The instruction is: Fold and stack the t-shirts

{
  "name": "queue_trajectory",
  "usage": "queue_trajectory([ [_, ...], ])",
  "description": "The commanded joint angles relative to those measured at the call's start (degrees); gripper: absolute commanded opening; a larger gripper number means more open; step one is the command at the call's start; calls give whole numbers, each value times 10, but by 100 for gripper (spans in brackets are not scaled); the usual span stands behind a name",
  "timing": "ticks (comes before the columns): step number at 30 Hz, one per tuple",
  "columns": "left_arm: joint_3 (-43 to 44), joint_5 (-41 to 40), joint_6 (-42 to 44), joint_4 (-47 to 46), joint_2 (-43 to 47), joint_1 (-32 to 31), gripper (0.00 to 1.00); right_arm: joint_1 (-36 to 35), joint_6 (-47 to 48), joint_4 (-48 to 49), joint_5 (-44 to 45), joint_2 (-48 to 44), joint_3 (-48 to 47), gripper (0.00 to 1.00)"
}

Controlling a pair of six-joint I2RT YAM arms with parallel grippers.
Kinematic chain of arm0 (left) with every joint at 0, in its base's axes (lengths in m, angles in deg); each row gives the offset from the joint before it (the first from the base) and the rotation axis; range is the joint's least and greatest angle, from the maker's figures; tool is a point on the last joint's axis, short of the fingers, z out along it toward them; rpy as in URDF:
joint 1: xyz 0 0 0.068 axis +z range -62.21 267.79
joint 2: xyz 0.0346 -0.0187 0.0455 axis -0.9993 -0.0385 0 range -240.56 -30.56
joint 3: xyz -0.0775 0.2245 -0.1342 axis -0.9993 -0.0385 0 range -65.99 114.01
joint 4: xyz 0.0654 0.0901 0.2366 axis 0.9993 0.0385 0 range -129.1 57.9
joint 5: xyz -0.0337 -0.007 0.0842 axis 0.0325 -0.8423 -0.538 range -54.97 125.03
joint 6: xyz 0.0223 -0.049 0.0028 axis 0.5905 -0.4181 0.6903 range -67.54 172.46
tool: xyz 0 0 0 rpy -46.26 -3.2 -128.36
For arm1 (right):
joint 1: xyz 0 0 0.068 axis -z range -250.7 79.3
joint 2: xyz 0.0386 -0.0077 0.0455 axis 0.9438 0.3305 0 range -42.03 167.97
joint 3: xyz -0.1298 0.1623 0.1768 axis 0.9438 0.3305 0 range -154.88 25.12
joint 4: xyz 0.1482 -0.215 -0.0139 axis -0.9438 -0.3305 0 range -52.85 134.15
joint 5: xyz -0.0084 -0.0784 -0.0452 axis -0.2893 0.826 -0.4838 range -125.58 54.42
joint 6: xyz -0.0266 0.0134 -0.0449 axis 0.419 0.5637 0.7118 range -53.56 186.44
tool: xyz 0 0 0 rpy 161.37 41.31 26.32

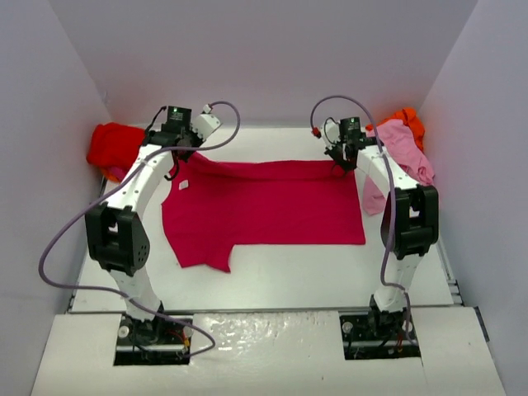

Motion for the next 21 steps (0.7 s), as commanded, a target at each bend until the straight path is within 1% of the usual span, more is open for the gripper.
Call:
queue_trajectory([
  [1, -79, 30, 14, 14, 57, -24, 0, -38, 10, -55, -1, -61, 38, 9],
  [2, -87, 46, 15, 32, 64, -27, 0, -44, 12, -79, -1, -62, 43, 17],
  [3, -96, 63, 11, 52, 69, -27, 1, -47, 17, -95, -20, -61, 44, 32],
  [4, -111, 81, 7, 68, 81, -26, 5, -49, 17, -110, -28, -64, 50, 48],
  [5, -130, 102, 5, 78, 98, -25, 11, -49, 12, -126, -25, -70, 62, 64],
  [6, -154, 126, 3, 82, 118, -22, 21, -49, 9, -136, -24, -79, 76, 71],
  [7, -181, 153, 2, 78, 142, -17, 34, -49, 10, -140, -27, -91, 92, 67],
  [8, -204, 170, 2, 74, 165, -15, 44, -48, 12, -140, -32, -103, 106, 61],
  [9, -213, 185, -1, 90, 178, -14, 49, -44, 14, -139, -45, -120, 119, 59],
  [10, -214, 201, -6, 117, 188, -14, 51, -38, 16, -139, -62, -138, 131, 60],
  [12, -226, 198, -6, 116, 203, -13, 52, -32, 16, -138, -67, -152, 135, 63],
  [15, -210, 204, -12, 104, 200, 2, 53, -23, 12, -137, -71, -154, 110, 61],
  [16, -206, 201, -13, 85, 200, 7, 53, -19, 10, -138, -77, -151, 102, 57],
  [17, -200, 193, -13, 72, 194, 9, 54, -16, 9, -139, -78, -144, 90, 47],
  [19, -185, 175, -10, 53, 177, 10, 54, -13, 10, -137, -75, -127, 61, 22],
  [20, -172, 170, -15, 47, 163, 10, 56, -12, 3, -135, -64, -112, 44, 23],
  [21, -154, 168, -17, 47, 143, 9, 56, -12, -5, -135, -57, -97, 27, 26],
])
